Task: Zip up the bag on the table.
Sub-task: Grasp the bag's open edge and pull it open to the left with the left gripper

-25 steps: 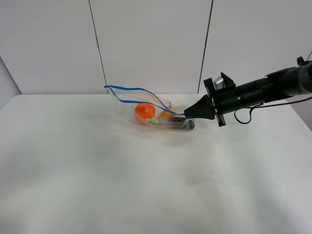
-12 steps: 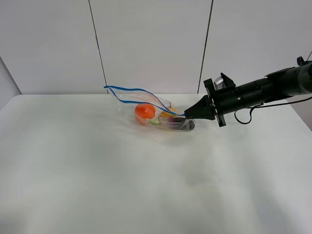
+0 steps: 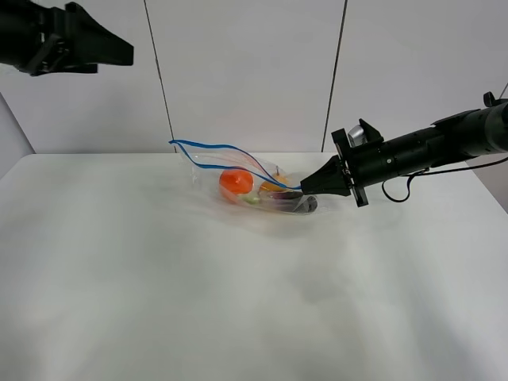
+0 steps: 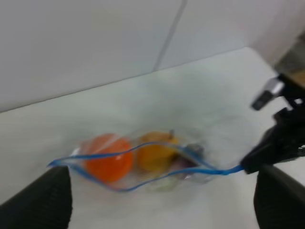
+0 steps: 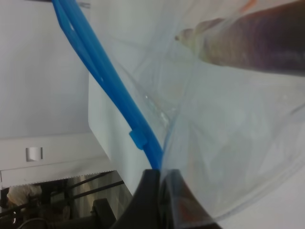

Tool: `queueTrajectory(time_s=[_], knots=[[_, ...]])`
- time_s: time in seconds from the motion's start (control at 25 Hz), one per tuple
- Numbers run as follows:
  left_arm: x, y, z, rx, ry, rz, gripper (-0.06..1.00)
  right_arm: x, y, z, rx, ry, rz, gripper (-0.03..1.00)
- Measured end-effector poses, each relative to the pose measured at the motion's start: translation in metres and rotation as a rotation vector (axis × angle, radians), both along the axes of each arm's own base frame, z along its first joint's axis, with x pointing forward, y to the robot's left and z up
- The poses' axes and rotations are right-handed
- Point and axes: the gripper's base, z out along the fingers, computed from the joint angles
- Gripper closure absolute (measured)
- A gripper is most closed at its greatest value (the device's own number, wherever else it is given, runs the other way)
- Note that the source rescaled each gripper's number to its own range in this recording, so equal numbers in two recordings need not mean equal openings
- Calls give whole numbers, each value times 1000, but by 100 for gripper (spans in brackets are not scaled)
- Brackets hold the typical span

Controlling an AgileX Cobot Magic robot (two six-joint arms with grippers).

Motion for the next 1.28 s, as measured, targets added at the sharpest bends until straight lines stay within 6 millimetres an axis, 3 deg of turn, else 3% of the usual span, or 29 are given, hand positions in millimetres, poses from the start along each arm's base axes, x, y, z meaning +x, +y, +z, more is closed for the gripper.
queueTrajectory(time_s=[0.12, 0.36, 0.56, 0.96, 1.28], knots=[[8, -22, -9, 3, -32, -101, -6, 0, 0, 0, -1, 0, 1, 97], [-2, -91, -20, 54, -73, -309, -6, 0, 0, 0, -1, 0, 1, 97], [-5, -132, -38, 233, -175, -409, -6, 0, 0, 0, -4, 0, 4, 97], [-11, -179, -78, 558, -436, -589, -6, -1, 0, -1, -6, 4, 5, 97], [-24, -181, -118, 776, -560, -472, -6, -1, 0, -1, -13, 4, 11, 97]])
